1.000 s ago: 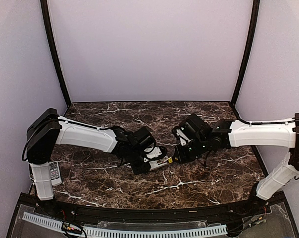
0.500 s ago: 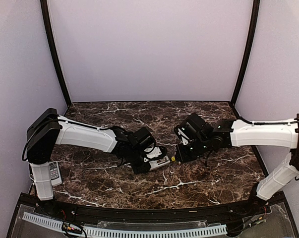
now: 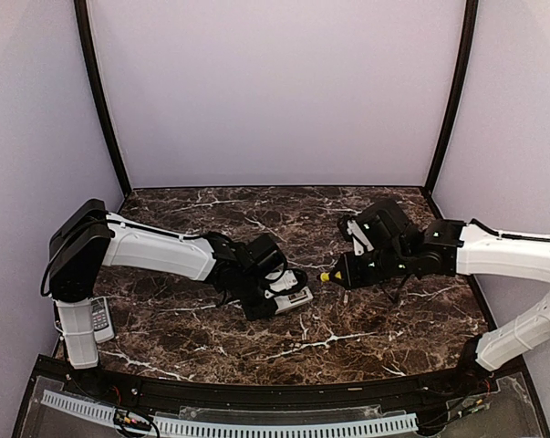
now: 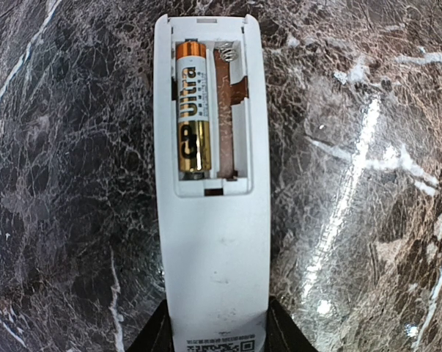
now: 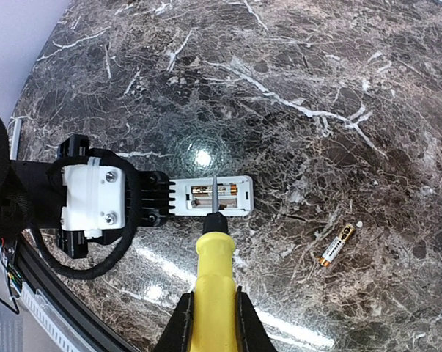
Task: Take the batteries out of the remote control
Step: Remove the battery from the remote control without the battery cover.
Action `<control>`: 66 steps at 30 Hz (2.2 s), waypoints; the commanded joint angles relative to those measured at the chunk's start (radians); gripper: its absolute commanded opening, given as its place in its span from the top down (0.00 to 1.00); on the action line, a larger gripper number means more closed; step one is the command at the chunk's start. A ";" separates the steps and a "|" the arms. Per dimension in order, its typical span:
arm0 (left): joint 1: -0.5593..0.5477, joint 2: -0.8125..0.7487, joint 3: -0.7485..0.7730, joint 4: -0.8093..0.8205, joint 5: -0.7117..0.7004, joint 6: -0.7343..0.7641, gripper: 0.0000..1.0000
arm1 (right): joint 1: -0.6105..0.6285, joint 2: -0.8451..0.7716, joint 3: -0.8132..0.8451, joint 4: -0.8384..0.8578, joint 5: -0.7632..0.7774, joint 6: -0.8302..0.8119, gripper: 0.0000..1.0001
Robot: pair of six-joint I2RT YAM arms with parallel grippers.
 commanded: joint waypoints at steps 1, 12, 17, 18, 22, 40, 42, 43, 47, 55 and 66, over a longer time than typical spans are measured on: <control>-0.032 0.048 -0.012 -0.062 0.057 0.012 0.81 | -0.018 -0.008 -0.044 0.053 -0.037 0.014 1.00; -0.036 0.048 -0.015 -0.060 0.060 0.016 0.81 | -0.050 0.015 -0.088 0.111 -0.096 0.014 1.00; -0.036 0.049 -0.016 -0.059 0.060 0.016 0.81 | -0.054 0.031 -0.086 0.111 -0.097 0.010 1.00; -0.036 0.049 -0.016 -0.059 0.061 0.016 0.81 | -0.054 0.034 -0.087 0.110 -0.097 0.009 1.00; -0.036 0.049 -0.016 -0.059 0.059 0.016 0.81 | -0.054 0.040 -0.092 0.106 -0.092 0.011 1.00; -0.037 0.052 -0.016 -0.059 0.063 0.017 0.81 | -0.057 0.068 -0.091 0.115 -0.064 0.003 1.00; -0.037 0.052 -0.016 -0.058 0.062 0.017 0.81 | -0.058 0.069 -0.089 0.115 -0.064 0.002 1.00; -0.036 0.051 -0.016 -0.059 0.061 0.018 0.81 | -0.058 0.072 -0.089 0.115 -0.064 0.000 1.00; -0.036 0.051 -0.016 -0.060 0.062 0.018 0.81 | -0.061 0.083 -0.089 0.124 -0.067 -0.002 1.00; -0.037 0.053 -0.016 -0.059 0.060 0.018 0.81 | -0.062 0.093 -0.089 0.114 -0.064 -0.001 1.00; -0.037 0.054 -0.015 -0.060 0.060 0.017 0.81 | -0.061 0.059 -0.087 0.108 -0.015 0.002 1.00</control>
